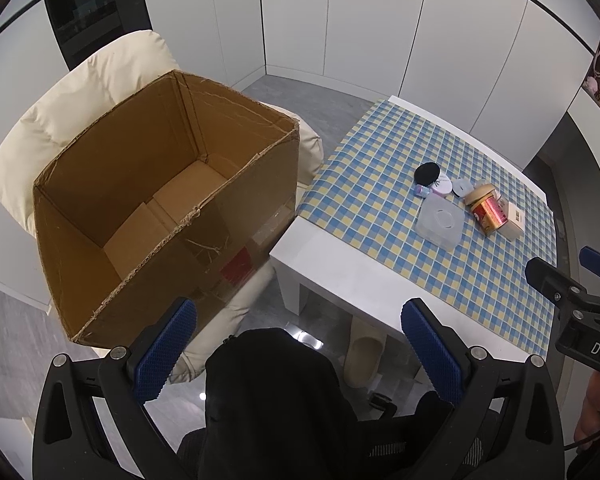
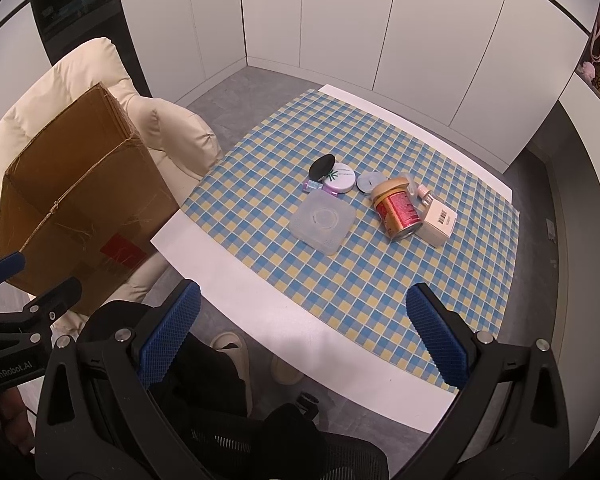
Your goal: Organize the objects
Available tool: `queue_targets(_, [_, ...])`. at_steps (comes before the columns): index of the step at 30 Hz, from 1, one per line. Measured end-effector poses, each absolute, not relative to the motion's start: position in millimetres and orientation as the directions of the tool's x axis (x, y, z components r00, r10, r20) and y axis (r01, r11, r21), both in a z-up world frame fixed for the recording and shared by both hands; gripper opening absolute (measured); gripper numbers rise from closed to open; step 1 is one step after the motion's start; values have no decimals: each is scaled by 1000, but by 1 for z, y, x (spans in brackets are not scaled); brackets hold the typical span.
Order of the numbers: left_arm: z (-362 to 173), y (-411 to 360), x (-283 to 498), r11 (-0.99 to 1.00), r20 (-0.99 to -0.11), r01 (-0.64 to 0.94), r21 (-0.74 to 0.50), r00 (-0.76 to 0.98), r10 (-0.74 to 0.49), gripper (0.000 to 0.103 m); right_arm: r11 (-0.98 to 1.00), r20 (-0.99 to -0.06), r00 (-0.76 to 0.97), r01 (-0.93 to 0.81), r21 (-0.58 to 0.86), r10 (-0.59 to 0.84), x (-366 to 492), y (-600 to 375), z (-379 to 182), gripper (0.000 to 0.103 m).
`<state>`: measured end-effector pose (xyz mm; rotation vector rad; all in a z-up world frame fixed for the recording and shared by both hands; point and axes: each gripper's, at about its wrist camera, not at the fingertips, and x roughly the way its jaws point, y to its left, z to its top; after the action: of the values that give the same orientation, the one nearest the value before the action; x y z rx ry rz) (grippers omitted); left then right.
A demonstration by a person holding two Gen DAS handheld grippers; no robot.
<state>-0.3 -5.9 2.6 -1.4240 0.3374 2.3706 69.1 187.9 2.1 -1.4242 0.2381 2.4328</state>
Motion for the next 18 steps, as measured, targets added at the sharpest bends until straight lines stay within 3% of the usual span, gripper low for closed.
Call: queue_targets(18, [3, -5, -1, -904, -886, -427, 24, -428, 179, 102, -939, -873, -453, -344, -15, 180, 70, 186, 0, 103])
